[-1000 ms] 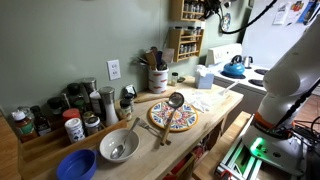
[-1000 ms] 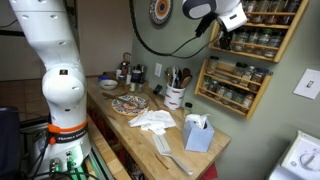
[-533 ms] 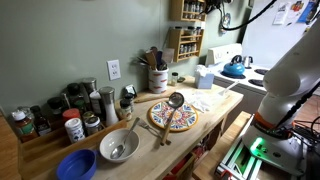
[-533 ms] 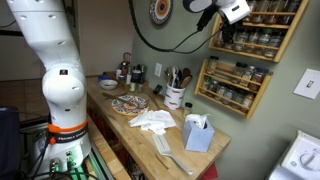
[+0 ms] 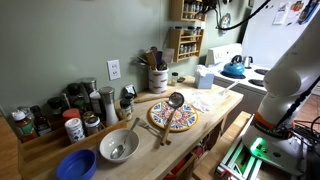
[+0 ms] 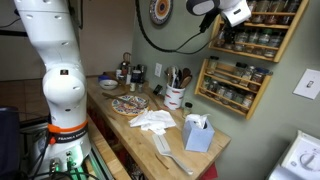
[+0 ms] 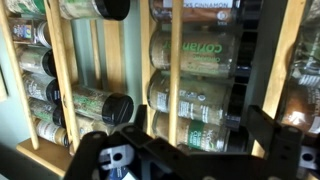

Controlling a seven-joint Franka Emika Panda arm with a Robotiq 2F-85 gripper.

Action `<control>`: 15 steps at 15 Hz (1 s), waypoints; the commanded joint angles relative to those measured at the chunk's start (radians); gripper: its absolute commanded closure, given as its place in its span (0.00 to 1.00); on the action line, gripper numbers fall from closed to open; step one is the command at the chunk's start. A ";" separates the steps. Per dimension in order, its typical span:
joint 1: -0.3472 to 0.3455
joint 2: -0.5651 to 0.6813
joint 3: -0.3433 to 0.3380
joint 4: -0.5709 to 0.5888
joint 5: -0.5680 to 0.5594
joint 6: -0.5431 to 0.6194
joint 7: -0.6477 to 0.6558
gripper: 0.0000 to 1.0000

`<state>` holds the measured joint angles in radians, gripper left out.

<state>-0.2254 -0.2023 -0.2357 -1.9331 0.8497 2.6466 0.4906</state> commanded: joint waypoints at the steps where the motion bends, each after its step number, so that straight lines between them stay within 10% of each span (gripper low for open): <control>1: 0.013 0.041 -0.005 0.035 0.059 0.028 -0.029 0.00; 15: 0.009 0.088 0.009 0.059 0.064 0.050 -0.030 0.00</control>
<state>-0.2172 -0.1190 -0.2290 -1.8674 0.9153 2.6878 0.4737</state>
